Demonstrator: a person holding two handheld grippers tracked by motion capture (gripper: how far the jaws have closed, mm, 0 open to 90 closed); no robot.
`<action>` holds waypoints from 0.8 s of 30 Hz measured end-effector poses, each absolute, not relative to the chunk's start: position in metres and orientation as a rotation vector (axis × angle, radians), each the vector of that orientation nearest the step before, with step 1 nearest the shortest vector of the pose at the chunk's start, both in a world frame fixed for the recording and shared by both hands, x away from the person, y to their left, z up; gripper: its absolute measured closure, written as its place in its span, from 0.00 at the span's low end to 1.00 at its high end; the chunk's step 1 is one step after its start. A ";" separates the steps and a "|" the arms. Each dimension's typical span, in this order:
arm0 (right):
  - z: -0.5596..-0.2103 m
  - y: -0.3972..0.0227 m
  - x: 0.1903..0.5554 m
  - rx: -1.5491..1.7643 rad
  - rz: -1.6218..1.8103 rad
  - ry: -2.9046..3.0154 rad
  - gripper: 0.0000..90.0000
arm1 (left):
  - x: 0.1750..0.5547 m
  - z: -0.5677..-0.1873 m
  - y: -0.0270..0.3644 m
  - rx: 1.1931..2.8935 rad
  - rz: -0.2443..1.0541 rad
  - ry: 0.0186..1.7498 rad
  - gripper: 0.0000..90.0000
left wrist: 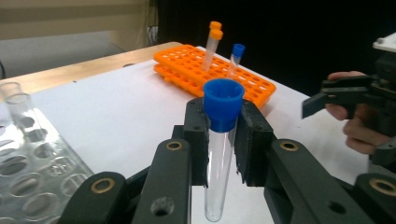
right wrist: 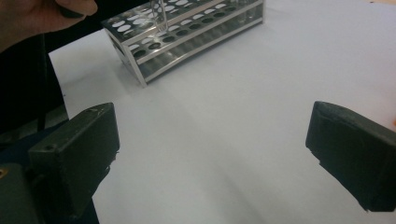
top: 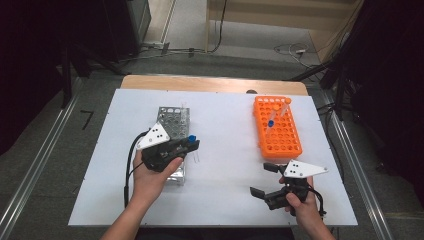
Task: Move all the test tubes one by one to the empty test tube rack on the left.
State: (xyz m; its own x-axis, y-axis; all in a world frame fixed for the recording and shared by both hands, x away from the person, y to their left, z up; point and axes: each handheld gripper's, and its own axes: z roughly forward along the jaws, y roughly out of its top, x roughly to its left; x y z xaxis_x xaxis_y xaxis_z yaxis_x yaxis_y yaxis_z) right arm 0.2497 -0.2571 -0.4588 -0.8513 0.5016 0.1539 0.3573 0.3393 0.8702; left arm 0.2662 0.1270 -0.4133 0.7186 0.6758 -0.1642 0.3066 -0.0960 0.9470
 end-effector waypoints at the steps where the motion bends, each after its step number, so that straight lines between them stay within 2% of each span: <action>1: -0.459 -0.260 0.249 0.799 1.532 2.448 0.02 | 0.268 -0.413 0.129 1.689 0.379 0.801 0.85; 14: -0.464 -0.305 0.256 0.887 1.495 2.364 0.01 | 0.295 -0.406 0.142 1.657 0.411 0.854 0.85; 24: -0.472 -0.321 0.265 0.947 1.471 2.346 0.01 | 0.315 -0.401 0.149 1.625 0.440 0.886 0.85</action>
State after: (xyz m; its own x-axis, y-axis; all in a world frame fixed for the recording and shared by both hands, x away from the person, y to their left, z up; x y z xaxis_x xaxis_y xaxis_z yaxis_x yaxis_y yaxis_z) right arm 0.2654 -0.3208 -0.4719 -0.7698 0.6202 0.1509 0.4058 0.2931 0.8657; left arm 0.3154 0.1487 -0.4009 0.6414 0.7462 -0.1781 0.3087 -0.0385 0.9504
